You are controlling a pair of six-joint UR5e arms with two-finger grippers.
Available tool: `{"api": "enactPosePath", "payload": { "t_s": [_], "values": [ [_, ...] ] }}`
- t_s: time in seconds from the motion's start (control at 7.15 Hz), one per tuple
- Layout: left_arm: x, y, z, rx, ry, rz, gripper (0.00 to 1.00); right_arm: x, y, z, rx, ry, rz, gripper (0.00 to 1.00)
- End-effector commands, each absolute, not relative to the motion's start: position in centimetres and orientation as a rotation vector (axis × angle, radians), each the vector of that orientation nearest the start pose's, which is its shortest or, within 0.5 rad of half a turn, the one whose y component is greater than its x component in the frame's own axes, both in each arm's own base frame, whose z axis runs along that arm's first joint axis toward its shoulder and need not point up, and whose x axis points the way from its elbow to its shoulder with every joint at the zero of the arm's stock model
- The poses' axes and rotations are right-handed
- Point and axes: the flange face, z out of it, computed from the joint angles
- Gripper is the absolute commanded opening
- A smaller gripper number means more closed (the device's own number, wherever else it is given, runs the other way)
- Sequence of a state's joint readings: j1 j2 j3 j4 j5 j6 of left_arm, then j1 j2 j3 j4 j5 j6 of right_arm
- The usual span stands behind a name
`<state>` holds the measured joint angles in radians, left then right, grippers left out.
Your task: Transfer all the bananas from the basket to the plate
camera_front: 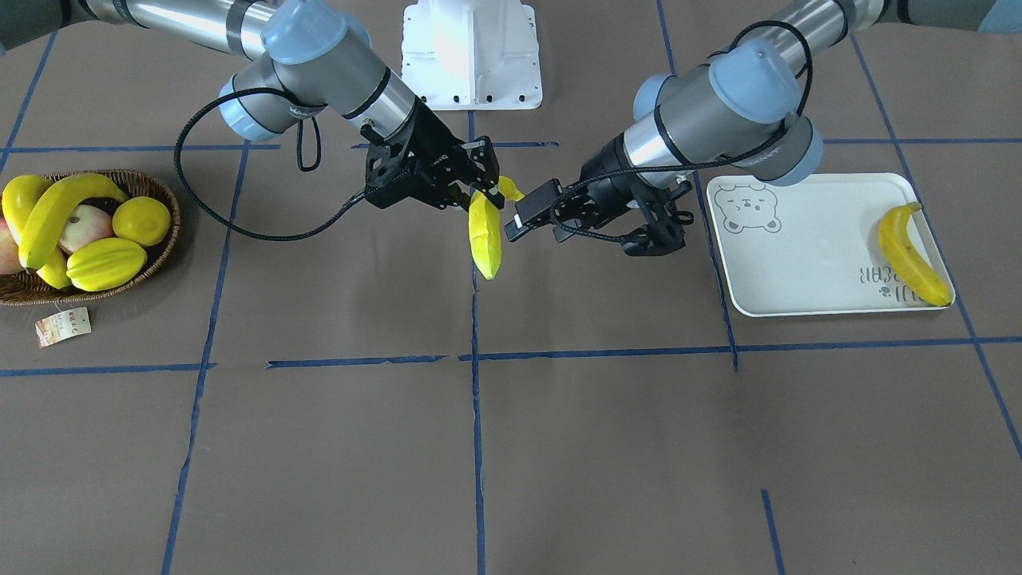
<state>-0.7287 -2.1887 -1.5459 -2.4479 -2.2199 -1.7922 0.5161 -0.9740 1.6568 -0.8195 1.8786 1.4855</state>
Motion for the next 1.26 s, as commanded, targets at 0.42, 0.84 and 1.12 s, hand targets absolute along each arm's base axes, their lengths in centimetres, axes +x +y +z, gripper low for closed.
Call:
{"api": "enactPosePath", "payload": {
  "t_s": [0.42, 0.84, 1.12],
  "values": [
    [47.93, -47.67, 18.74, -0.119, 1.495, -0.301, 0.99, -51.69, -40.67, 17.64, 0.177, -1.44, 0.125, 0.04],
    [48.17, -47.89, 19.14, -0.121, 1.486, -0.308, 0.68, -51.65, -40.65, 17.57, 0.178, -1.441, 0.124, 0.04],
    [48.2, -47.92, 19.21, -0.121, 1.485, -0.309, 0.55, -51.65, -40.65, 17.57, 0.177, -1.441, 0.125, 0.04]
  ]
}}
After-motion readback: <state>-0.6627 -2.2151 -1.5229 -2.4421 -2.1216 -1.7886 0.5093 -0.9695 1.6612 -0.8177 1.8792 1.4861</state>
